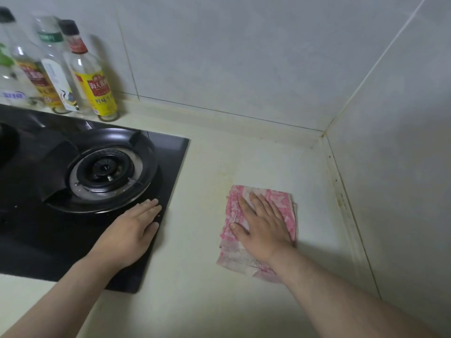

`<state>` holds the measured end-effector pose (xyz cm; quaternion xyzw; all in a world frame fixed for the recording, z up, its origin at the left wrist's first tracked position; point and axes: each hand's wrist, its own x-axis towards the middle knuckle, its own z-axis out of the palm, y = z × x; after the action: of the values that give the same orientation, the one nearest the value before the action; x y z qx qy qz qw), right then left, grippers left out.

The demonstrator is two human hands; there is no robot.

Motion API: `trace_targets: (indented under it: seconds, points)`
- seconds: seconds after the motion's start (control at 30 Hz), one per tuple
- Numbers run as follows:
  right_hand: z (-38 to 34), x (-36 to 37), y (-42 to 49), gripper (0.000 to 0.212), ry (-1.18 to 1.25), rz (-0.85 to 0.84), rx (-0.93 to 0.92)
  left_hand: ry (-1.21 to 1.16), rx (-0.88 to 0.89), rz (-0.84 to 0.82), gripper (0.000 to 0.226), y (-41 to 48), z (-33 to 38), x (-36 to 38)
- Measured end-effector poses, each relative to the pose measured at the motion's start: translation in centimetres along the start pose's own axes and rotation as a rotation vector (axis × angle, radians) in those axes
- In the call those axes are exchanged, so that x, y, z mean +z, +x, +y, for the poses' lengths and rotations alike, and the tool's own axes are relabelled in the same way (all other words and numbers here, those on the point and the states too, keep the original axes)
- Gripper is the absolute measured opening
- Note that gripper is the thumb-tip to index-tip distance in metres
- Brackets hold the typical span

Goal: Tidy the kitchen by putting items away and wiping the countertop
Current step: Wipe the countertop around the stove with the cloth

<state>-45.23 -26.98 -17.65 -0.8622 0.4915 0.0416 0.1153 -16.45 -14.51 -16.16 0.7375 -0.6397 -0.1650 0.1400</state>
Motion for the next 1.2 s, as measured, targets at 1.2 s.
trace_targets:
  seconds: [1.2]
  points:
    - [-3.2, 3.0, -11.3, 0.077, 0.007, 0.035, 0.042, 0.055, 0.014, 0.119, 0.046, -0.4, -0.6, 0.7]
